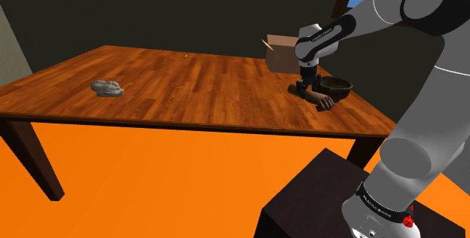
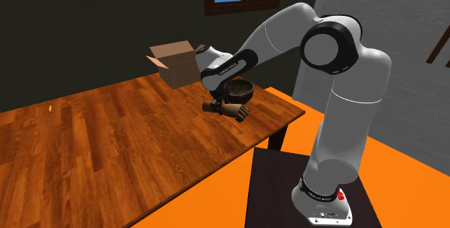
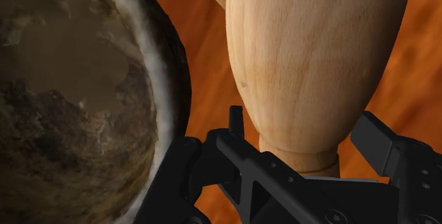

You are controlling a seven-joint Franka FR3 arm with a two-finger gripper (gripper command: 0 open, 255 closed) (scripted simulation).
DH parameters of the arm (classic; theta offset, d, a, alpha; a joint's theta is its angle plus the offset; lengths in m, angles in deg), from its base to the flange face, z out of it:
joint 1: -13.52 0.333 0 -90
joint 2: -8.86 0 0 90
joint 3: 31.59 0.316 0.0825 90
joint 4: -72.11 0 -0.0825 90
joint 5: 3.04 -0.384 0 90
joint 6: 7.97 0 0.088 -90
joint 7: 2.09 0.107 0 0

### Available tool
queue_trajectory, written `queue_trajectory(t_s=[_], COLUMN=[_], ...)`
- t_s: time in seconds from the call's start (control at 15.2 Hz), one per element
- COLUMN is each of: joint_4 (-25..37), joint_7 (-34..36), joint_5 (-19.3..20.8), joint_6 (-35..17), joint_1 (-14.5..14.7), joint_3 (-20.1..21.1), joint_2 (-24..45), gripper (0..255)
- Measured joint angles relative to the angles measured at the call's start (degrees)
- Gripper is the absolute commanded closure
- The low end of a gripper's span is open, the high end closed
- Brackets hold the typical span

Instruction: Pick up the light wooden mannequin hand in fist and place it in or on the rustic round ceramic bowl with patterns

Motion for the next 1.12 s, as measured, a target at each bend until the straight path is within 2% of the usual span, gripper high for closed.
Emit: queue_trajectory(t_s=[0.66,1.12], joint_4=[0.0,1.8], joint_7=[0.0,-0.8], joint_5=[0.0,0.0], joint_6=[0.6,5.2], joint_1=[-0.1,-0.1], joint_3=[0.0,-0.1], joint_2=[-0.3,-2.4], gripper=[255,255])
